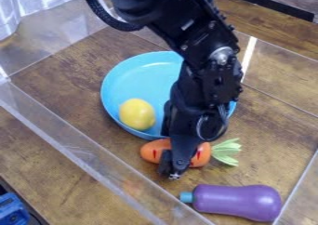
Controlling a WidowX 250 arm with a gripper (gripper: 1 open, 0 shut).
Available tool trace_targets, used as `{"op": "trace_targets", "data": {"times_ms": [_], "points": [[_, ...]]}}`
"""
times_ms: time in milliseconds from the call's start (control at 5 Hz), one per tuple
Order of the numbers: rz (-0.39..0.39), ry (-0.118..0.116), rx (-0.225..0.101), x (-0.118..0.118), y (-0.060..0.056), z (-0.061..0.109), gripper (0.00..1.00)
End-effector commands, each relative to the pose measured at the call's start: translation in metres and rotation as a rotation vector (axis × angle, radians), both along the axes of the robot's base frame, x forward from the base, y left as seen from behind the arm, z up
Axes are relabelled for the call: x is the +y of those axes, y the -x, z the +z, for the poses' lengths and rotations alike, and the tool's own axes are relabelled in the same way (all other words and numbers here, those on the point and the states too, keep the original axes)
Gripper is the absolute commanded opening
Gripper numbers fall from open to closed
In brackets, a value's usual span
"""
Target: Put the carrot on the blue tray
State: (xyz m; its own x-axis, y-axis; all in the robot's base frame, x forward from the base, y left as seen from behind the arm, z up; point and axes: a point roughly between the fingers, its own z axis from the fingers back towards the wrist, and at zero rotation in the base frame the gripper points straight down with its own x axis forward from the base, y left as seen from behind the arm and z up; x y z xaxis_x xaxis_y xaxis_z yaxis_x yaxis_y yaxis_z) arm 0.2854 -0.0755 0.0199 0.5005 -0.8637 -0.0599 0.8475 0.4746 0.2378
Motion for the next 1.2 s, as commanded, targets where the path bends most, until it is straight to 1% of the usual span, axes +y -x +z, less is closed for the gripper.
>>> {"op": "trace_targets", "data": {"times_ms": [0,1000], "points": [[0.022,0.001,0.013,0.001,-0.001,-0.01,0.0],[0.004,-0.022,0.04,0.016,-0.003,-0.009,0.0]]}}
